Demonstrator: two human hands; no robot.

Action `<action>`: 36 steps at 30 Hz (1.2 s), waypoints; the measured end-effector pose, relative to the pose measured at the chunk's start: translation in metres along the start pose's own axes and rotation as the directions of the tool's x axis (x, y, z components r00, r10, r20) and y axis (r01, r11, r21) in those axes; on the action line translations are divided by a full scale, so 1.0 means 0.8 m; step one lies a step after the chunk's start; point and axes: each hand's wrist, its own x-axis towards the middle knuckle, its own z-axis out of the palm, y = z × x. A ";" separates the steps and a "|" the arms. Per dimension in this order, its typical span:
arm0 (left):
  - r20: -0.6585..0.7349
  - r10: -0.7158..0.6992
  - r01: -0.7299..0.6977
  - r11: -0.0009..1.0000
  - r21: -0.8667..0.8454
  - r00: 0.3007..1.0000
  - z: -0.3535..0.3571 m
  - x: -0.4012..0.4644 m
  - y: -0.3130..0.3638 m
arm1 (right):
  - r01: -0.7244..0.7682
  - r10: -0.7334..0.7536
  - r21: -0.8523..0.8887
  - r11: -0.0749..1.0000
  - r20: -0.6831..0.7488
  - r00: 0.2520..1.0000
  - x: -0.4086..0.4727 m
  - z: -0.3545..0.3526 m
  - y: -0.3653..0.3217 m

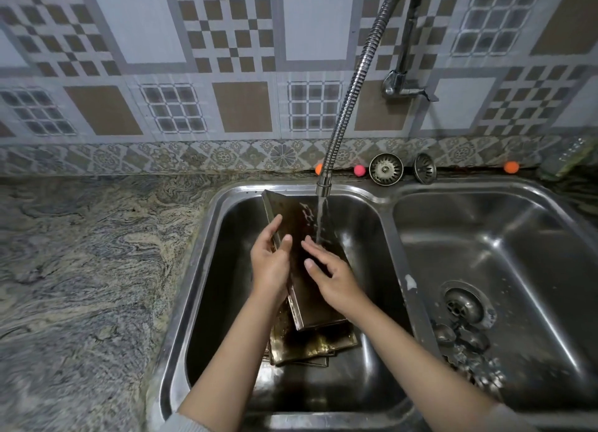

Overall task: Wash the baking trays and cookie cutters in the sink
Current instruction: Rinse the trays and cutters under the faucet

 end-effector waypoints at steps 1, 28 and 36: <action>-0.003 0.011 -0.011 1.000 -0.017 1.000 -0.001 -0.002 0.002 | -0.009 0.008 -0.116 0.993 -0.005 1.000 0.006 -0.001 0.006; -0.045 -0.187 0.157 0.914 -0.373 0.981 -0.024 0.009 0.004 | 0.302 -0.190 -0.608 0.734 0.244 0.951 0.011 -0.007 -0.004; 0.066 -0.226 0.235 0.910 -0.342 0.972 0.013 -0.023 -0.008 | -0.093 0.096 -0.699 0.709 -0.035 0.995 0.073 -0.035 -0.009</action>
